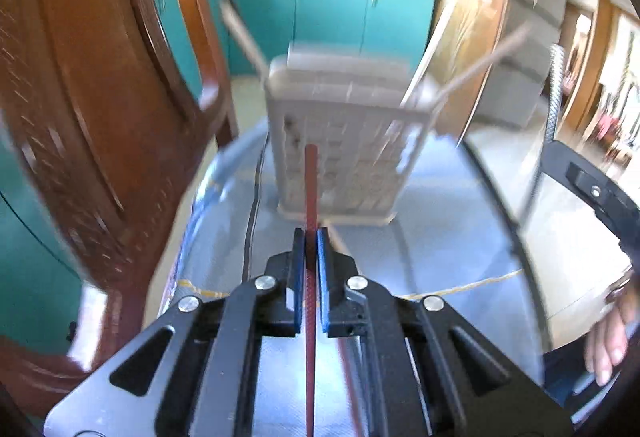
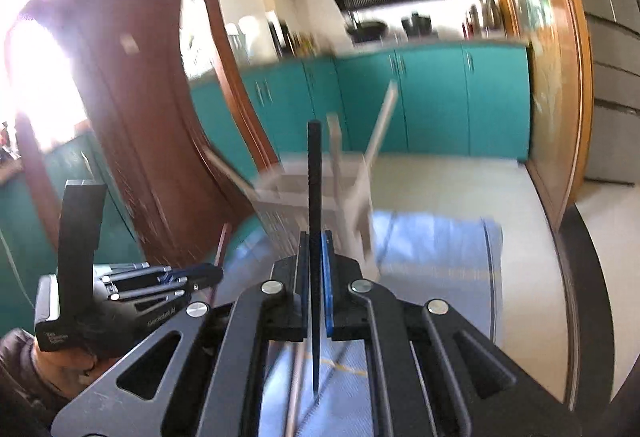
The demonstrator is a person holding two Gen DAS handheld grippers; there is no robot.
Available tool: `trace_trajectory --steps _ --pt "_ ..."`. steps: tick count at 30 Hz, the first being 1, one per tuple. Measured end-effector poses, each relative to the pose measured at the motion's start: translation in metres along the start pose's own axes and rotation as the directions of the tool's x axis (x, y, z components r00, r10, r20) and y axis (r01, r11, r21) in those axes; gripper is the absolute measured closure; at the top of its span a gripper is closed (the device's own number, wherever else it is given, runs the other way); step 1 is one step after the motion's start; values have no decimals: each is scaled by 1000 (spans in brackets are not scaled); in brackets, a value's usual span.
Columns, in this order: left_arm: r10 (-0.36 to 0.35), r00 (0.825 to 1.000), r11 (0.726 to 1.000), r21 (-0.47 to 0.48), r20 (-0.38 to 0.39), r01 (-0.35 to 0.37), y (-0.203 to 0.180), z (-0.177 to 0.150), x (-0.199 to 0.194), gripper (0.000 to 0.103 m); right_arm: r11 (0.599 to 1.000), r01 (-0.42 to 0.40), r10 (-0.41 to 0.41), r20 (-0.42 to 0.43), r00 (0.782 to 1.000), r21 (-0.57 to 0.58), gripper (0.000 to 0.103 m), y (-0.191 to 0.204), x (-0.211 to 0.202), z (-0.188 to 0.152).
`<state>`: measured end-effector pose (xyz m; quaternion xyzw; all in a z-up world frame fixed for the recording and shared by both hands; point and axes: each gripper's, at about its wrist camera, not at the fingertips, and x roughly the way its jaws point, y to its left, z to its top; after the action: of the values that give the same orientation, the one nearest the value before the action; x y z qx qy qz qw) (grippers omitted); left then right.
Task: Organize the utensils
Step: 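Lift both held chopsticks up above the white holder with both tools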
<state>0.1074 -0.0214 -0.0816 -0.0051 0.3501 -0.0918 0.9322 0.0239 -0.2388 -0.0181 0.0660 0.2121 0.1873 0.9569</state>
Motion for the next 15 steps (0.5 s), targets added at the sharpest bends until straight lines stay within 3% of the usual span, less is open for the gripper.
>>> trace_trajectory --steps 5,8,15 --pt "-27 988 1000 -4 153 28 0 24 -59 96 1000 -24 25 144 989 -3 97 12 -24 54" --pt "-30 979 1000 -4 201 31 2 49 -73 96 999 -44 42 201 979 6 97 11 -18 92" --pt "-33 946 999 -27 322 44 7 108 -113 96 992 -43 14 235 972 121 97 -7 9 131"
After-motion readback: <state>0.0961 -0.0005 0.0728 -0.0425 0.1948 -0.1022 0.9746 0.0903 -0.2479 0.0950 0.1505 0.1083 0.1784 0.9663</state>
